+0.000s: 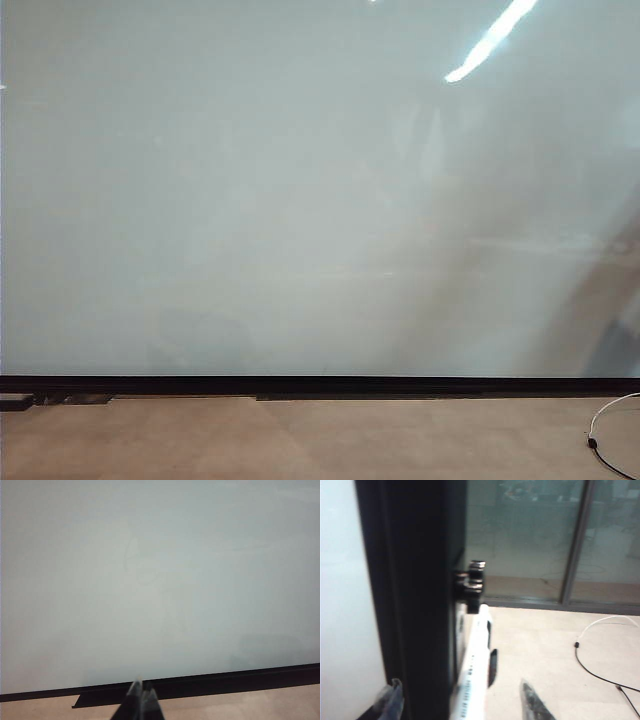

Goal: Pick up the pen on the shelf to the right of the whiteboard and draw a straight line.

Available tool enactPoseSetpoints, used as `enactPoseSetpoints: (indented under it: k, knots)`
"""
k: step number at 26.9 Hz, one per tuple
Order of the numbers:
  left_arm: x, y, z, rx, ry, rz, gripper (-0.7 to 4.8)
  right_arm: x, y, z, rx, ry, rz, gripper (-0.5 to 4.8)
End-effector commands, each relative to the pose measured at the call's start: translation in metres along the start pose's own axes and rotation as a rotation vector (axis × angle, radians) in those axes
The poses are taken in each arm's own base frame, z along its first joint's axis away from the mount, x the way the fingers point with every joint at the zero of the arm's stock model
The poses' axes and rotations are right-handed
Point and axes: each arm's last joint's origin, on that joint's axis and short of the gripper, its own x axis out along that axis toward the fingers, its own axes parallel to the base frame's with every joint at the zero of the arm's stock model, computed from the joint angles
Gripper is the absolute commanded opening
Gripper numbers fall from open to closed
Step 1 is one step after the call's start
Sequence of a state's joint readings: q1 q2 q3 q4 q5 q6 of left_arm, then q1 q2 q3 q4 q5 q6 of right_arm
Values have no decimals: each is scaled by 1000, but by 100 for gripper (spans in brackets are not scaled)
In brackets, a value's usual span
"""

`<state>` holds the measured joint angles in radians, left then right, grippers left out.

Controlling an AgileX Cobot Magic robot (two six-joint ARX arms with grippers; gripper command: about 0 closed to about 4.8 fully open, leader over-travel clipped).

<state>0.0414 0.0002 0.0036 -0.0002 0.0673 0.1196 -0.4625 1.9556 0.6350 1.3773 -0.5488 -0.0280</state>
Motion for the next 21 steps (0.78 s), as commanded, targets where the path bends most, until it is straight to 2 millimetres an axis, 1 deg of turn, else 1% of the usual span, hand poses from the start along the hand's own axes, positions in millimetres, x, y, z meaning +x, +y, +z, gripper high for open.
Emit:
enactPoseSetpoints:
  k: [1,2,4,13,17,21]
  knots:
    - [0,0,2,4,-12,1,-5,1,-2,4,-15,-22,-17,295]
    - [0,0,2,4,-12,1,-5,1,-2,4,-14,-20,-17,273]
    - [0,0,2,4,-12,1,-5,1,-2,4,-14,-19,-17,262]
    - [0,0,2,4,-12,1,-5,0,-1,2,-7,-8,-14,261]
    - [0,0,2,4,-12,1,-5,-5,0,-2,0,5,-19,260]
    - [0,0,2,4,-12,1,-5,-5,0,-1,-6,-5,-16,260]
